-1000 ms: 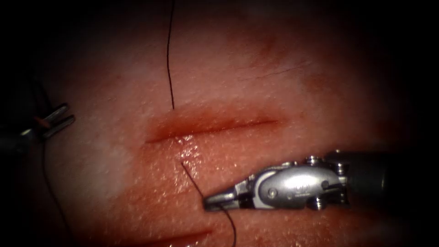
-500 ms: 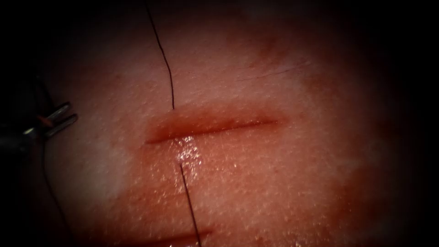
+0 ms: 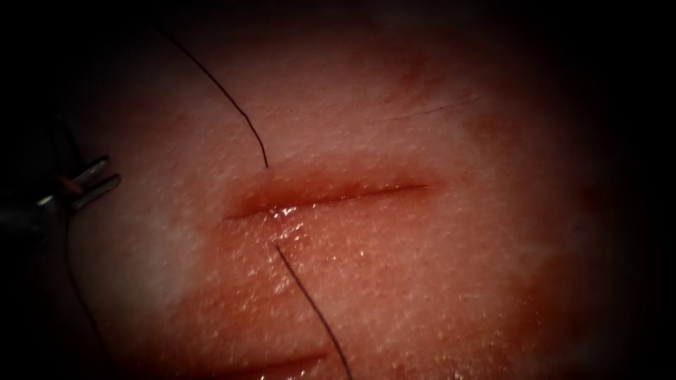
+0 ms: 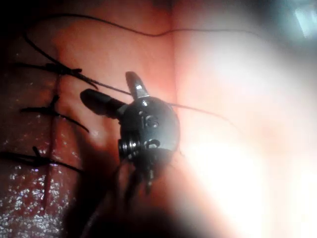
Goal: Wound Closure
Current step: Grip suture near skin and pull away to lengthen working end. Repeat until only a short tail is left.
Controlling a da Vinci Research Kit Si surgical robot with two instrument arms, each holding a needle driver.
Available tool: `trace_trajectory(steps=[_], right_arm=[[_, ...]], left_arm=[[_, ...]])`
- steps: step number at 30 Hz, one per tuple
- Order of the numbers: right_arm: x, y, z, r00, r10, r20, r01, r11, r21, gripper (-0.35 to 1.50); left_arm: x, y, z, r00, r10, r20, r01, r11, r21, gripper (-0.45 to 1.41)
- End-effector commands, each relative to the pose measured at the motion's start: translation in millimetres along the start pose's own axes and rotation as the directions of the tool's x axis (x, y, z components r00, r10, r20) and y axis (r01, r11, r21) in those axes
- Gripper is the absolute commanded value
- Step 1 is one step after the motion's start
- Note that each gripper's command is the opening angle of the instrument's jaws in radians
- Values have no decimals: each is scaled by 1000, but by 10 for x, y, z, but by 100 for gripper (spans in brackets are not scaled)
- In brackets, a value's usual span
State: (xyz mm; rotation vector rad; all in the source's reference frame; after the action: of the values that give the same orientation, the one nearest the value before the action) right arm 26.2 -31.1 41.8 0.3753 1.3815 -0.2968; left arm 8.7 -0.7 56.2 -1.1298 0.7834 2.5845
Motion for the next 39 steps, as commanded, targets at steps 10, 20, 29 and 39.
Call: trace_trajectory(steps=[10, 20, 29, 39], right_arm=[[-19, 65, -65, 996, -71, 57, 78, 988, -135, 147], [-91, 118, -37, 997, -68, 47, 79, 955, -287, 143], [-174, 161, 31, 999, -24, 36, 35, 943, -330, 143], [-159, 157, 42, 1000, -6, -30, -4, 944, -331, 105]], left_arm=[[-3, 1, 4, 1000, 3, -2, -3, 1000, -3, -45], [1, 5, 10, 1000, 3, -5, -3, 1000, -4, -45], [-1, 7, 8, 1000, 1, -5, -1, 1000, -4, -45], [-1, 8, 8, 1000, -3, -4, 3, 1000, -6, -45]])
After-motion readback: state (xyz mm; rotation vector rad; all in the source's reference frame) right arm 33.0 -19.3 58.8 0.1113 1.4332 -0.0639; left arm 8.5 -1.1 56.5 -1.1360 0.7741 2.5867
